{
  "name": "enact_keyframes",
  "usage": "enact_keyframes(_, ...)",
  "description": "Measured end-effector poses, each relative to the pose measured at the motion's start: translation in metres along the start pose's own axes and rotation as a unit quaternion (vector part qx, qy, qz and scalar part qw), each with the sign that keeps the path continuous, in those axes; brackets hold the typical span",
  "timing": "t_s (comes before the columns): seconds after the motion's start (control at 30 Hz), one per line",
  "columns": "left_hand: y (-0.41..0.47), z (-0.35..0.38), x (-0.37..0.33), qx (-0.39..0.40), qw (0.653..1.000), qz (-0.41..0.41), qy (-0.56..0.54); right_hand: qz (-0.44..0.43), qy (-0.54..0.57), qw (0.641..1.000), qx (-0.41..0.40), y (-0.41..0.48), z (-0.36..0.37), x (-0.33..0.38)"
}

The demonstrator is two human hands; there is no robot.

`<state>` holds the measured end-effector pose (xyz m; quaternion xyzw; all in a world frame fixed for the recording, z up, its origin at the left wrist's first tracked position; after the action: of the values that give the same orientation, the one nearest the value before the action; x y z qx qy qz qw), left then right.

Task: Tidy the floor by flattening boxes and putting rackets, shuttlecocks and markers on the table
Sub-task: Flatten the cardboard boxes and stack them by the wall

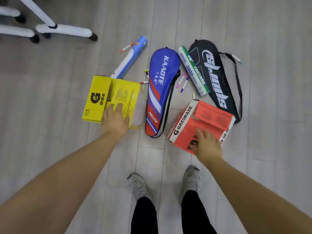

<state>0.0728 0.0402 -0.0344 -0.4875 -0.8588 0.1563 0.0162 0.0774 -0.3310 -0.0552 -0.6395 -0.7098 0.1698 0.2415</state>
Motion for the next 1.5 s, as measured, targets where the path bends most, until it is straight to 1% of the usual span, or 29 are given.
enact_keyframes(0.07,0.015,0.005,0.015,-0.025,0.998,-0.046,-0.030,0.024,0.014,0.999,-0.016,0.003,0.009,-0.003)
enact_keyframes(0.17,0.035,0.021,0.041,-0.006,0.985,-0.124,-0.118,0.062,0.010,0.998,-0.019,0.000,0.026,-0.017)
enact_keyframes(0.23,0.036,0.028,0.049,0.003,0.976,-0.145,-0.164,0.080,0.003,0.997,-0.009,-0.004,0.034,-0.026)
enact_keyframes(0.3,0.034,0.029,0.053,0.012,0.968,-0.158,-0.196,0.087,0.022,0.996,0.009,-0.007,0.038,-0.027)
enact_keyframes(0.37,0.029,0.029,0.051,0.035,0.967,-0.141,-0.208,0.085,0.037,0.995,0.036,-0.011,0.043,-0.020)
enact_keyframes(0.43,0.020,0.026,0.050,0.041,0.968,-0.125,-0.214,0.108,0.068,0.991,0.037,-0.015,0.045,-0.014)
enact_keyframes(0.53,-0.003,0.021,0.055,0.033,0.974,-0.109,-0.194,0.140,0.142,0.979,0.031,-0.021,0.049,0.002)
enact_keyframes(0.67,-0.056,0.032,0.063,0.063,0.980,-0.088,-0.167,0.152,0.199,0.967,0.046,-0.033,0.059,0.032)
enact_keyframes(0.8,-0.121,0.052,0.062,0.093,0.976,-0.093,-0.173,0.176,0.257,0.946,0.088,-0.051,0.083,0.059)
enact_keyframes(0.93,-0.179,0.070,0.052,0.116,0.966,-0.106,-0.203,0.162,0.277,0.939,0.124,-0.072,0.102,0.093)
enact_keyframes(1.1,-0.216,0.085,0.043,0.126,0.955,-0.133,-0.232,0.127,0.274,0.940,0.158,-0.091,0.116,0.127)
enact_keyframes(1.2,-0.230,0.091,0.040,0.158,0.939,-0.134,-0.276,0.110,0.288,0.936,0.169,-0.100,0.117,0.144)
enact_keyframes(1.33,-0.241,0.094,0.038,0.231,0.893,-0.136,-0.361,0.103,0.320,0.925,0.176,-0.108,0.108,0.164)
enact_keyframes(1.43,-0.245,0.100,0.039,0.290,0.856,-0.141,-0.405,0.116,0.384,0.888,0.225,-0.117,0.111,0.186)
enact_keyframes(1.47,-0.244,0.099,0.039,0.298,0.844,-0.139,-0.423,0.120,0.397,0.879,0.234,-0.118,0.112,0.191)
enact_keyframes(1.5,-0.244,0.101,0.042,0.302,0.839,-0.140,-0.431,0.110,0.394,0.882,0.233,-0.117,0.113,0.196)
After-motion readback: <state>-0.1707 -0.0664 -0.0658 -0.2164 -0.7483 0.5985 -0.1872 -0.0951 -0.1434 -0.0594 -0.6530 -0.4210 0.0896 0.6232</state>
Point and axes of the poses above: each hand's wrist, its own y-axis towards the middle knuckle, its own z-axis out of the palm, x = y × z, the point moved 9 cm from there along y, towards the middle knuckle, and after that the axes turned 6 degrees about -x, right-handed, at the moved point
